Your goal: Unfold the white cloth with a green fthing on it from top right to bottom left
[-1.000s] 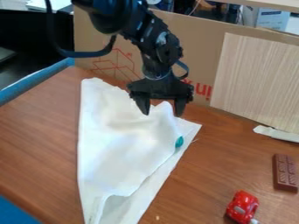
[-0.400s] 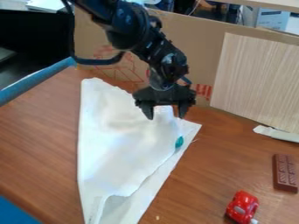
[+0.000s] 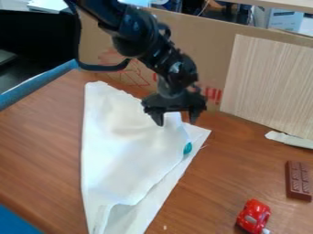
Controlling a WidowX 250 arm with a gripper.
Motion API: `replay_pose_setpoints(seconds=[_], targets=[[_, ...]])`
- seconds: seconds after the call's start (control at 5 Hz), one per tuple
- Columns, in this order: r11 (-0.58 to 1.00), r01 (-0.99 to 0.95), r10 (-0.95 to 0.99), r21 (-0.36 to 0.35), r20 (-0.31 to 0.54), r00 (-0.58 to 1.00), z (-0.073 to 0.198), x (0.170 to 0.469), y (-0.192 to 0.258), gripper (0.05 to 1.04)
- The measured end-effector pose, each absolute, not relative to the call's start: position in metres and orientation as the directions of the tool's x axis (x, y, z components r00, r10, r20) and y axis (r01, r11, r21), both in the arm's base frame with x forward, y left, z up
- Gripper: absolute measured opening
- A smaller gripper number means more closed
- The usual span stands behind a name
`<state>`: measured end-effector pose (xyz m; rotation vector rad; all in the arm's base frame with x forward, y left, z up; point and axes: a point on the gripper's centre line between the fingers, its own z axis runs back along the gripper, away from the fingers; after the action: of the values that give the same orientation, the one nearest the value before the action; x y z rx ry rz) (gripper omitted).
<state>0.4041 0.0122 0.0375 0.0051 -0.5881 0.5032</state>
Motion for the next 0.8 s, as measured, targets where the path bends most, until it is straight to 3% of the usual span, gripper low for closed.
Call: replay_pose_setpoints(seconds=[0.4, 0.6, 0.8], targets=[[0.872, -0.472, 0.46, -0.13, 0.547, 0.7, 0.0287, 0.4045, 0.0162, 0.378], [0.878, -0.458, 0.455, -0.14, 0.545, 0.705, 0.0282, 0.4048, 0.0137, 0.175], [0.885, -0.441, 0.449, -0.15, 0.528, 0.721, 0.0278, 0.4026, 0.013, 0.073]])
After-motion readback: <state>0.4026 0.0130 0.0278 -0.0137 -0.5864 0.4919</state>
